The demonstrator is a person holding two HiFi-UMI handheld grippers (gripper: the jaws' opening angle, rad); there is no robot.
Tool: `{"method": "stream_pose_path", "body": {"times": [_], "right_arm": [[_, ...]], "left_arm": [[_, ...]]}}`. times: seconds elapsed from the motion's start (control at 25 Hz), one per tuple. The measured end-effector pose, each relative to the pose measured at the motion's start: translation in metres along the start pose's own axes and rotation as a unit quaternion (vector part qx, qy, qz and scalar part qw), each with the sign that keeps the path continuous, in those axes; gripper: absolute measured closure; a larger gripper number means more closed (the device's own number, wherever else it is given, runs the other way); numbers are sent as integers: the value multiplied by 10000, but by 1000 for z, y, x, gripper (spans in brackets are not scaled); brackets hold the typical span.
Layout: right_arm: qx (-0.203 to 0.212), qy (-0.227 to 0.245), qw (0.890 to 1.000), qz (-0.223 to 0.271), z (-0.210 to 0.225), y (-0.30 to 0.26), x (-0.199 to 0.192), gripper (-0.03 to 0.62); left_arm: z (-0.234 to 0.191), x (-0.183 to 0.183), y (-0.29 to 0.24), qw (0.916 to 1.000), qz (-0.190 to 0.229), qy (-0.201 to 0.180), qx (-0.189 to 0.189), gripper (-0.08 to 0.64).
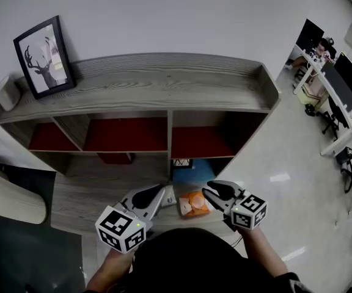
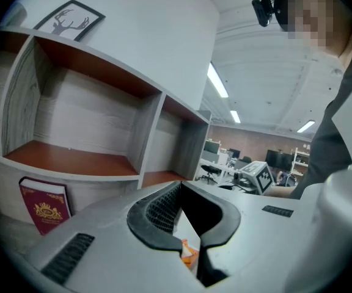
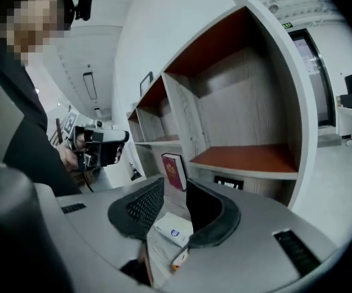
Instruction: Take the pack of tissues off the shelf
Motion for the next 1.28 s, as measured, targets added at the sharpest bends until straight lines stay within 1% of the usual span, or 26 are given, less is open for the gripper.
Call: {"method": "stream_pose_path", "body": {"times": [0.16,0.28,0.36,0.44,0.6,0.88,1.04,1.28], "right_arm": [[-17,572,9981,236,-22,3,39,486],[228,775,9949,608,-39,3,67,499],[389,825,9921,866,-49,3,82,507],[432,866,9907,954,-54,6,91,514],[487,897,9892,1048,-57,9,97,520],[430,857,9879,1218,-56,15,101,545],[341,910,9879,1205,-52,16,102,555],[371,881,9889,1142,-51,14,96,567]], "left_arm": [[6,11,3,9996,180,-231,44,545],[8,15,5,9994,244,-259,40,545],[9,16,5,9994,265,-225,7,545],[11,18,7,9993,296,-208,-21,545],[10,21,8,9991,350,-224,0,545],[10,24,10,9990,363,-253,27,545],[9,24,7,9990,362,-253,43,545],[6,21,6,9992,326,-225,56,545]]}}
Point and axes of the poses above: the fingertips, and each gripper's own axes: y backward along the fingers, z to its right, x out of its top, the point moved 3 cm from there along y, backward along the fingers, and after that the axes turned 15 degrees about x, right-handed, at the moved point
